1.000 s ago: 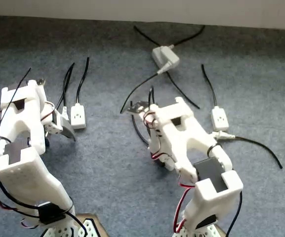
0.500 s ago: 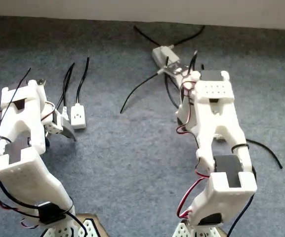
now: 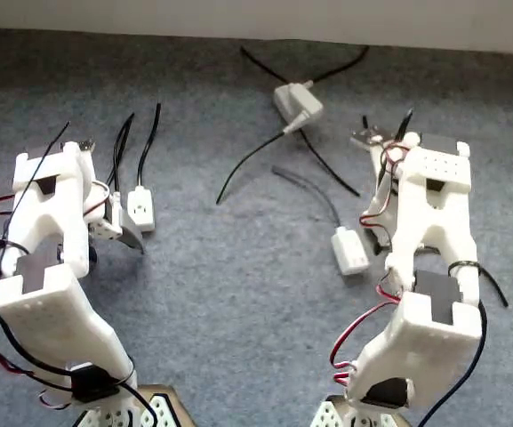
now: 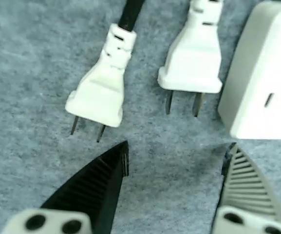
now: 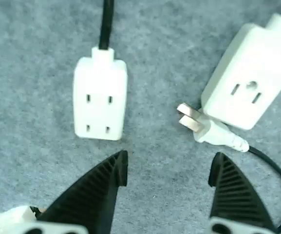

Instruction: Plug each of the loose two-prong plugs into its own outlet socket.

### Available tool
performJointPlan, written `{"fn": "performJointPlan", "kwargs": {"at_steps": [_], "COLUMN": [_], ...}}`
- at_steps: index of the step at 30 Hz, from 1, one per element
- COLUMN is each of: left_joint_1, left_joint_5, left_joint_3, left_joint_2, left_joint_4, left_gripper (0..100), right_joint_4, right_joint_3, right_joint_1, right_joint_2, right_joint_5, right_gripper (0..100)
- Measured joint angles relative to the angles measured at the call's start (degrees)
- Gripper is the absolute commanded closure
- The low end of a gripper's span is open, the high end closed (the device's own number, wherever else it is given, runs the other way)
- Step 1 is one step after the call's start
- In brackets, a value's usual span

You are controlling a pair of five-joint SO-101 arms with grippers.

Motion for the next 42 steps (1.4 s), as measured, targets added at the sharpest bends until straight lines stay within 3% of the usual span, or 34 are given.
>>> {"fn": "performJointPlan", "kwargs": {"at_steps": [10,20,33,42], "left_joint_1": [0.00,0.70,0.70,0.70], "left_joint_5": [4.31,4.40,4.40,4.40], "left_joint_3": [0.79,2.20,2.20,2.20], "left_joint_2": [0.00,-0.09,-0.09,-0.09], "left_joint_4": [-0.26,-2.81,-2.81,-2.81], "left_gripper": [69,69,69,69], "right_joint_4": [-4.40,-8.44,-17.85,-13.71], "right_joint_3": [1.76,5.54,11.25,1.49], "right_joint_1": [2.73,-1.23,-11.43,-1.23], "right_joint_2": [0.00,0.35,1.23,0.53], "right_joint_5": [1.14,-0.70,-2.02,-3.08], "right_gripper": [73.7,73.8,73.8,73.8]}}
